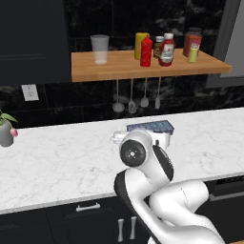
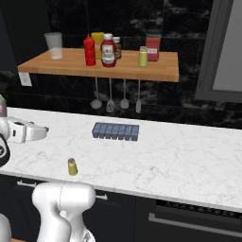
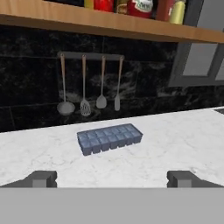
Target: Put the shaker and condiment bottle from the counter next to their counterparts in the cabinet.
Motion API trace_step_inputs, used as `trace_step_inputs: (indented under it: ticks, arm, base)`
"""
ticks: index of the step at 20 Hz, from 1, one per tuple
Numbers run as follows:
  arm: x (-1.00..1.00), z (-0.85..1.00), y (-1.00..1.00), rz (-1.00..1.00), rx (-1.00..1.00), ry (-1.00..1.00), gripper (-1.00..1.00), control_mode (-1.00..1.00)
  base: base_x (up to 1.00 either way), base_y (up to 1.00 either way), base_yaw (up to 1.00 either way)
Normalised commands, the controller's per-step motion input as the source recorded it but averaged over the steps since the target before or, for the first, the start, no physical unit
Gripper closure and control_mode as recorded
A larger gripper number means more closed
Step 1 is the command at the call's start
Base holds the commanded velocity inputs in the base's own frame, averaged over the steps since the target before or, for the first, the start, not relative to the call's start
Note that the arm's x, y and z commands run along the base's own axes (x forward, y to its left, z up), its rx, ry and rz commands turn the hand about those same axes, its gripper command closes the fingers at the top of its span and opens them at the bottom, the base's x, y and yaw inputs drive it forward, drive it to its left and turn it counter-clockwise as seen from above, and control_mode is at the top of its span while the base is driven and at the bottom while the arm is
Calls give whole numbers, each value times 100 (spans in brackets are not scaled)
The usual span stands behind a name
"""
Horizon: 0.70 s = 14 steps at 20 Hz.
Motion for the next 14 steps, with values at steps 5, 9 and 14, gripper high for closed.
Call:
trace_step_inputs:
  ticks: [5, 9, 14]
  arm:
    - [-18, -98, -11, -6, 0, -17, -100, -100]
    - [-41, -74, -24, -2, 0, -6, -100, -100]
    - [-29, -67, -41, -5, 5, -14, -100, -100]
  base:
    - [0, 0, 0]
    - [0, 0, 0]
    - [0, 0, 0]
